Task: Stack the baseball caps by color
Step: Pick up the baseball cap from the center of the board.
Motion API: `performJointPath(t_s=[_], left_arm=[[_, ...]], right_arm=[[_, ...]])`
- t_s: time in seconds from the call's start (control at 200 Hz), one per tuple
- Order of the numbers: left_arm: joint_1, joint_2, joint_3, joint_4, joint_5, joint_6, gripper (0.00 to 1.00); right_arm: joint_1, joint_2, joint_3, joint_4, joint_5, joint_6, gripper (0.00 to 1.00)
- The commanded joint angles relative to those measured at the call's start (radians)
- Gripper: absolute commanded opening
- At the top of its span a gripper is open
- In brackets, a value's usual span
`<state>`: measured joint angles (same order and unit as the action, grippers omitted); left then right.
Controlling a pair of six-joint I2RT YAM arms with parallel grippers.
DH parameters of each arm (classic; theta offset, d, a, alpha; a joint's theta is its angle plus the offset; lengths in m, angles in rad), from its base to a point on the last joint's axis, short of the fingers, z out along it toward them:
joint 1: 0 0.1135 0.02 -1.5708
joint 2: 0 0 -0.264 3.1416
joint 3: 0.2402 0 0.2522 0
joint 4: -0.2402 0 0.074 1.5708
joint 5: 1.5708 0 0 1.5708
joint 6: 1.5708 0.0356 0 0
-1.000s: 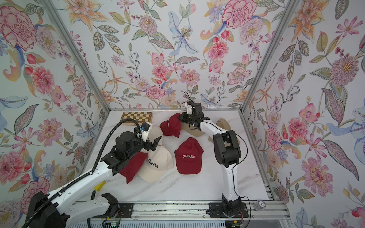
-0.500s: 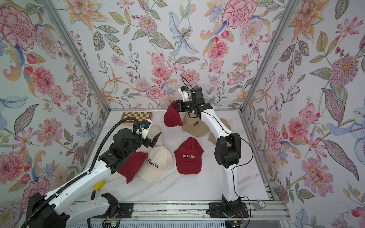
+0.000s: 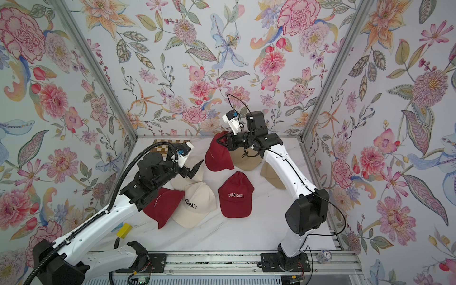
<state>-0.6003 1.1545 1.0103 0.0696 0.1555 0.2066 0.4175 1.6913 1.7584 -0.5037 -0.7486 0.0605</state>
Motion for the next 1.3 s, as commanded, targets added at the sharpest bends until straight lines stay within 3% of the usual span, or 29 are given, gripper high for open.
performJointPath(t_s=[0.0,0.295,0.39,0.601,0.851,1.296], left_arm=[[0.008,0.020,0.068,-0.062,0.104,0.061,1.00],[-0.006,0.065,0.145,-0.111,0.262,0.154,1.00],[-0.014,0.102,0.211,-0.186,0.362,0.219,1.00],[-0.039,0.172,0.300,-0.307,0.387,0.323,1.00],[-0.039,0.238,0.376,-0.499,0.538,0.427,1.00],[-0.047,0.303,0.405,-0.535,0.536,0.425,0.92]], right_arm=[[0.001,-0.050,-0.043,-0.032,-0.036,-0.074,0.00],[0.047,-0.090,-0.041,-0.204,-0.037,-0.258,0.00],[0.073,-0.086,-0.022,-0.277,-0.008,-0.329,0.00],[0.118,-0.107,-0.013,-0.357,0.041,-0.420,0.00],[0.136,-0.146,-0.016,-0.418,0.071,-0.513,0.00],[0.162,-0.159,-0.002,-0.488,0.061,-0.598,0.00]])
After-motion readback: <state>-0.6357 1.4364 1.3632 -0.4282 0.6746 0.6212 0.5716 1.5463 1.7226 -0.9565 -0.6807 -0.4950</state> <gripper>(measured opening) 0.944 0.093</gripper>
